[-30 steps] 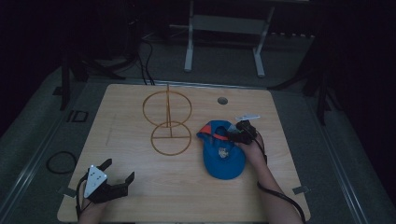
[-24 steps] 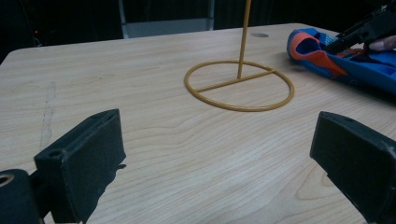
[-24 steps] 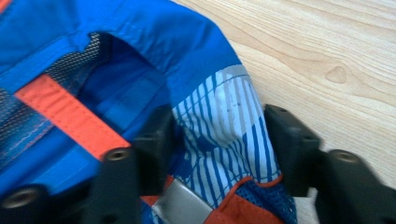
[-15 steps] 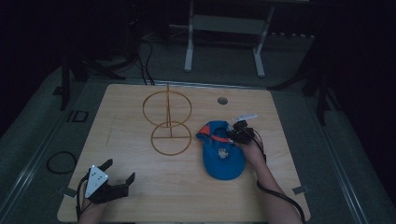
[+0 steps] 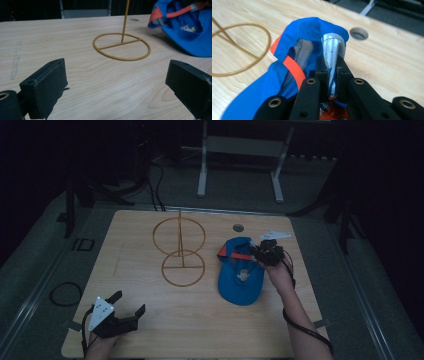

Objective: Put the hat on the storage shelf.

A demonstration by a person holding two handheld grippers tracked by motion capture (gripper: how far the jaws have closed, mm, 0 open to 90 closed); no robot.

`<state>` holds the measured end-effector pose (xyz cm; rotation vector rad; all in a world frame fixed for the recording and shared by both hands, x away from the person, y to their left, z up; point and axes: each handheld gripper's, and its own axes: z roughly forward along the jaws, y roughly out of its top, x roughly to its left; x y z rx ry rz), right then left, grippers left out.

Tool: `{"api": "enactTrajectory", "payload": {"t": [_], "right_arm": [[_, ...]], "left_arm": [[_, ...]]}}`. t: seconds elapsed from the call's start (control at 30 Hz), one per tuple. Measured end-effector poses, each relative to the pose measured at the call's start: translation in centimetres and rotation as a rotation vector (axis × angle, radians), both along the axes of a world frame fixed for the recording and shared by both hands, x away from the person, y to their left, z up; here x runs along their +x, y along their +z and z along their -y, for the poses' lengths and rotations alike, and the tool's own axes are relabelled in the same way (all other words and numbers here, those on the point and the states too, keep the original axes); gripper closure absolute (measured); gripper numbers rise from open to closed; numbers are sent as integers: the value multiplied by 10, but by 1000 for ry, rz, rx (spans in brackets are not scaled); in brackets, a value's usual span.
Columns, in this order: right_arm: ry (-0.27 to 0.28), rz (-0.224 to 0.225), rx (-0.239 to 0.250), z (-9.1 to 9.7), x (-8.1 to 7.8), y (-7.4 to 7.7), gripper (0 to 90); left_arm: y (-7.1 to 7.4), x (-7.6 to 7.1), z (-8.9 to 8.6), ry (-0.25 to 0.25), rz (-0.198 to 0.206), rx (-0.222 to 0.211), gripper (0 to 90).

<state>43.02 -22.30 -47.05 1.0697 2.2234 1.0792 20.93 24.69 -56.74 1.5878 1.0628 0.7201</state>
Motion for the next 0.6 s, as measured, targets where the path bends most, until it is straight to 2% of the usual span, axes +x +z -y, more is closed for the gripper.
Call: {"api": "enactTrajectory", "payload": {"t": [0.13, 0.17, 0.33, 0.5, 0.6], "right_arm": [[8, 48, 7, 1, -9, 22, 843], [6, 57, 9, 1, -11, 27, 843], [12, 92, 47, 5, -23, 51, 843], [20, 133, 66, 7, -37, 70, 843], [33, 147, 67, 8, -45, 78, 843]], "left_arm": [[1, 0, 1, -4, -31, -1, 40], [2, 0, 2, -13, -32, -16, 40], [7, 1, 5, -27, -68, -21, 46], [13, -1, 11, -29, -54, -33, 47], [19, -1, 17, -52, -59, -1, 47]]}}
